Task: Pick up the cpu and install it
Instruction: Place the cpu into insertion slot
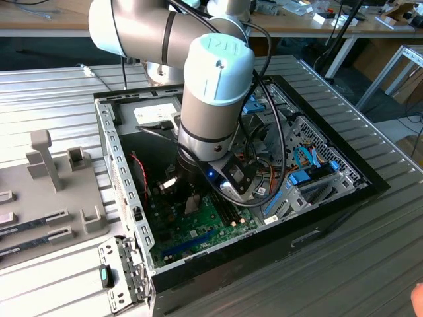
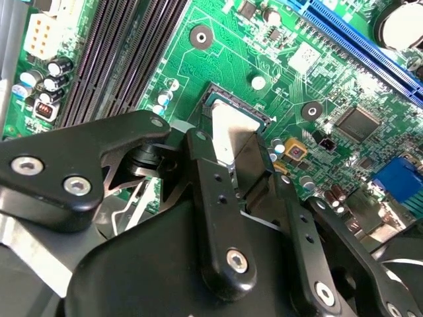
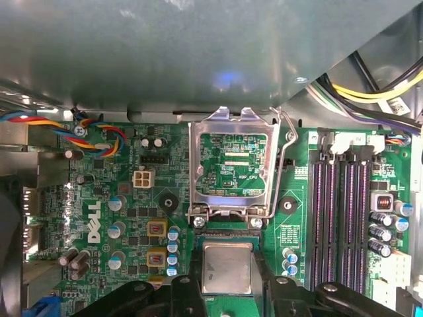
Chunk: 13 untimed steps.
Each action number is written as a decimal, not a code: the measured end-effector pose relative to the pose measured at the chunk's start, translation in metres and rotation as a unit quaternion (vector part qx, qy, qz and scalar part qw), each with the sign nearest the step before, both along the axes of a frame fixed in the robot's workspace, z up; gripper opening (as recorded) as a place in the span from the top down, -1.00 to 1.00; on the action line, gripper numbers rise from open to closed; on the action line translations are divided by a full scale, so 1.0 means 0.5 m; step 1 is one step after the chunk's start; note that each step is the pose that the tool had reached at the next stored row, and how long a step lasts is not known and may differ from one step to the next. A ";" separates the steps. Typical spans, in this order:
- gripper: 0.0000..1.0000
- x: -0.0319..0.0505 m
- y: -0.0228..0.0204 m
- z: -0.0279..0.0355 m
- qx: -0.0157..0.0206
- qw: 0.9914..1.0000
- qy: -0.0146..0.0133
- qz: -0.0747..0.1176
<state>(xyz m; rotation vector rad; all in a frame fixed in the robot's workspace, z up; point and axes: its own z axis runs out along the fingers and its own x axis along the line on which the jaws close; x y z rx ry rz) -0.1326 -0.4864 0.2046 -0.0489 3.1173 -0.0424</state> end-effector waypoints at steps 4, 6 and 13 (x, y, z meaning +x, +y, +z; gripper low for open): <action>0.22 0.003 -0.0001 0.000 0.000 1.000 0.000 -0.001; 0.22 0.003 -0.0001 -0.001 0.000 1.000 0.000 -0.002; 0.22 0.002 -0.0002 -0.005 0.000 1.000 0.000 -0.001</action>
